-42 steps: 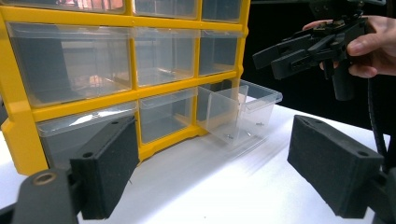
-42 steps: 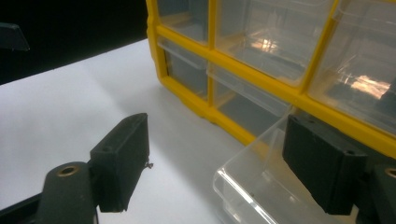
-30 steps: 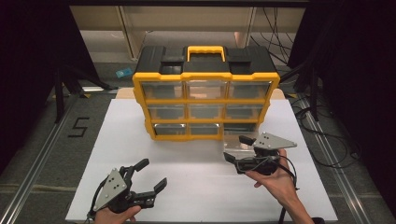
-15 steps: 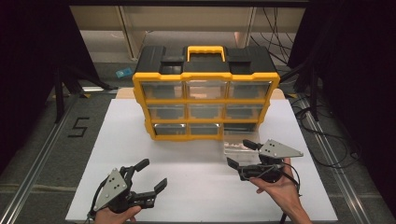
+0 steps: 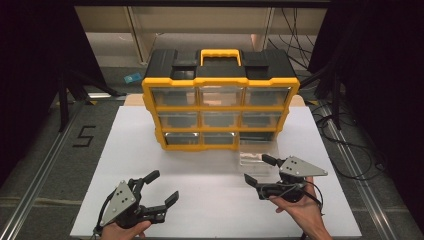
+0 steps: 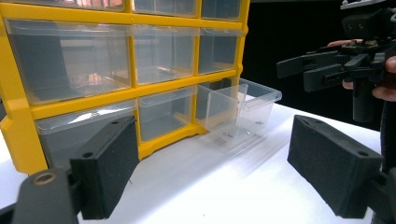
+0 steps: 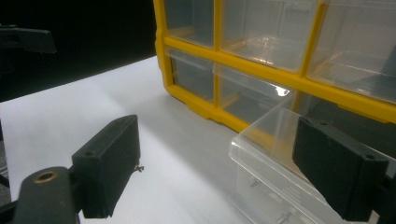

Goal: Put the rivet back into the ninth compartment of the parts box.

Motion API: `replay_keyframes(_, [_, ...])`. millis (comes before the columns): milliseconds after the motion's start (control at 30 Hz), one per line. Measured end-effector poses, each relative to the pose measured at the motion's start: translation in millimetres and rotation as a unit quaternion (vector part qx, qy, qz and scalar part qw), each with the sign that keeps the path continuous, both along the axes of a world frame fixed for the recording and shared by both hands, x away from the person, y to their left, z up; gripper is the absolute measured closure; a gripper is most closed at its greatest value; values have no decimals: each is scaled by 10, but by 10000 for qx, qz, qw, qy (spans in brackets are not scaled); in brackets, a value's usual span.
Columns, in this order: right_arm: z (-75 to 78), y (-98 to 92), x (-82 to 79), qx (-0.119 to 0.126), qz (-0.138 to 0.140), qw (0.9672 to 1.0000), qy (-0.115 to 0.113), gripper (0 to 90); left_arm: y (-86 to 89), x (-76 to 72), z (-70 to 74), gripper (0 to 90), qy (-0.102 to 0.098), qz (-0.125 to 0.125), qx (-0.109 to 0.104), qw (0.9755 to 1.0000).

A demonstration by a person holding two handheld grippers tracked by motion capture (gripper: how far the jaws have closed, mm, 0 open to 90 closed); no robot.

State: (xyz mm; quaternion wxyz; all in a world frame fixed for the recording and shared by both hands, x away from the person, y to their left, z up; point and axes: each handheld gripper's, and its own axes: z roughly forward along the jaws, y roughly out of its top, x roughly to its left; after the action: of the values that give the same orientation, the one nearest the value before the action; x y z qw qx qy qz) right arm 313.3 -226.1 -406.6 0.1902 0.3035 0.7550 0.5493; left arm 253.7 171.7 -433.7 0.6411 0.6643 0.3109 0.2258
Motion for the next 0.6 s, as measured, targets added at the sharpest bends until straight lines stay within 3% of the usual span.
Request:
replay_keyframes(300, [-58, -53, -74, 20, -116, 9999, -42, 162, 2, 0, 2, 160, -16, 2, 3, 10000])
replay_keyframes(500, [-81, -97, -112, -4, -53, 10000, -26, 161, -1, 0, 1, 159, -14, -2, 3, 10000])
replay_keyframes(600, [-90, -109, -120, 38, -166, 9998, -85, 161, -3, 0, 1, 160, -11, -4, 0, 10000])
